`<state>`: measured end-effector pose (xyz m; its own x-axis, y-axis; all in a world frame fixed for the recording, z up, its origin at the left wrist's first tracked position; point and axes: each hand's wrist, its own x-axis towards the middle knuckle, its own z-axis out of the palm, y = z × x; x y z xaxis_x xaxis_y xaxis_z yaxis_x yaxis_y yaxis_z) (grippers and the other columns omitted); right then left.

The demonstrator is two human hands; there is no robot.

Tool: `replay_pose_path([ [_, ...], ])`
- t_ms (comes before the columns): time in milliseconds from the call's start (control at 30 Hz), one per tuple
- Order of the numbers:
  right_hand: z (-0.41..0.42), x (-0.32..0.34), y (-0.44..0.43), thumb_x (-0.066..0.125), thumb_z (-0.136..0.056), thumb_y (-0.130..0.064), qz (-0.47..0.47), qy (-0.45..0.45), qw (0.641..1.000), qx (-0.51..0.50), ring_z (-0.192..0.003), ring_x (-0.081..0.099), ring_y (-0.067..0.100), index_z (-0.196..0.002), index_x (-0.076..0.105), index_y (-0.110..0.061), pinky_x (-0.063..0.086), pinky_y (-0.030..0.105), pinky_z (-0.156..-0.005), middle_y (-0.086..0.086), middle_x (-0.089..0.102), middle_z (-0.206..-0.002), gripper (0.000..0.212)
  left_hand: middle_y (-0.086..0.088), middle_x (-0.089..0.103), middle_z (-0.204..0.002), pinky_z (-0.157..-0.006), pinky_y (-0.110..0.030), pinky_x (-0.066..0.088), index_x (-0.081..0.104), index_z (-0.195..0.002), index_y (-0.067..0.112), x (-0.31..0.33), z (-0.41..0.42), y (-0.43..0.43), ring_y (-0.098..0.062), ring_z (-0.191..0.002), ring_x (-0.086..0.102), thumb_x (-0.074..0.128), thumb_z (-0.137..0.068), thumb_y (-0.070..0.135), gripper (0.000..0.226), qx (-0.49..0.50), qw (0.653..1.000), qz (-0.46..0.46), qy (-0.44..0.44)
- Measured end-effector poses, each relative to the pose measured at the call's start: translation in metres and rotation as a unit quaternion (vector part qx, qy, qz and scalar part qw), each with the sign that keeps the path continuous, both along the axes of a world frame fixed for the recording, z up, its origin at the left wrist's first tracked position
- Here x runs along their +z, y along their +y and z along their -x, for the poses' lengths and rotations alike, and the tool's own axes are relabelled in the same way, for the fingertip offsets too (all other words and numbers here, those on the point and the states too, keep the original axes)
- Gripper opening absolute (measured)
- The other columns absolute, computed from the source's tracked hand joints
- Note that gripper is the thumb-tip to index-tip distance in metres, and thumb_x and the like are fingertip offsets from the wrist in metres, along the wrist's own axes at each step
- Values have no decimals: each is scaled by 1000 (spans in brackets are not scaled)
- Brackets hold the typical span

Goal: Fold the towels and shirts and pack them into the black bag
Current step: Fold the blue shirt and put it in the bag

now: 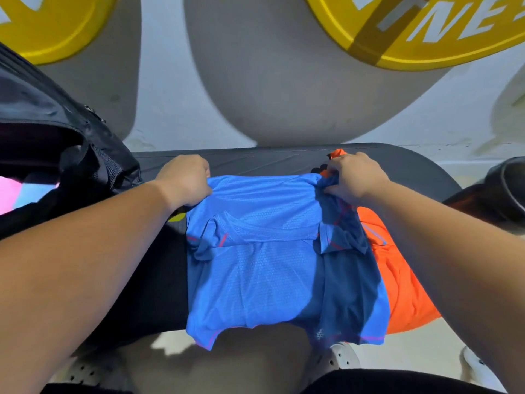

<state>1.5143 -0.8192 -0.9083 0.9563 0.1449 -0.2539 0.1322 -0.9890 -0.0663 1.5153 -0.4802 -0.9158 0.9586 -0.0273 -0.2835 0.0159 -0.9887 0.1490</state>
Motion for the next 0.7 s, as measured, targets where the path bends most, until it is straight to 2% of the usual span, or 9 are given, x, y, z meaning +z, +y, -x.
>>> replay_pose_path([
  [100,-4,0,-5,73,-79,-33,-45,-38,998,-15,-102,55,32,-95,63,-25,40,34,-73,2,66,-101,21,0,63,-86,-70,-30,39,50,-70,24,-1,-5,6,-27,-84,54,71,-80,20,24,19,999,22,-36],
  [167,-11,3,-9,73,-78,-32,-56,-50,997,-27,-96,59,33,-91,61,-24,41,34,-69,4,66,-96,19,-3,63,-87,-70,-31,38,47,-69,24,0,-9,6,-29,-84,53,71,-82,20,28,34,997,33,-54],
  [300,-37,19,-15,72,-79,-30,-51,-97,993,-46,-95,61,38,-95,62,-21,47,37,-72,13,67,-100,22,-12,66,-97,-77,-38,46,59,-82,20,12,-26,-3,-37,-95,58,65,-82,16,7,42,987,42,-153],
  [400,-55,34,-15,71,-78,-25,-42,-151,986,-51,-95,61,40,-95,62,-19,46,38,-71,18,67,-98,20,-15,66,-101,-81,-41,44,64,-91,17,24,-42,-10,-40,-101,56,62,-83,14,9,18,978,29,-206],
  [567,-50,47,-17,73,-77,-21,-37,-168,984,-39,-96,60,40,-94,63,-18,43,37,-70,17,67,-98,21,-13,66,-97,-79,-39,39,59,-84,22,36,-43,-8,-38,-101,53,61,-81,12,11,3,973,19,-231],
  [700,-17,51,-24,71,-67,-12,-51,-145,988,-1,-88,61,39,-86,63,-19,49,37,-68,14,66,-88,22,-9,64,-89,-73,-37,35,55,-77,23,43,-13,-7,-36,-95,53,62,-78,12,12,-31,972,53,-229],
])
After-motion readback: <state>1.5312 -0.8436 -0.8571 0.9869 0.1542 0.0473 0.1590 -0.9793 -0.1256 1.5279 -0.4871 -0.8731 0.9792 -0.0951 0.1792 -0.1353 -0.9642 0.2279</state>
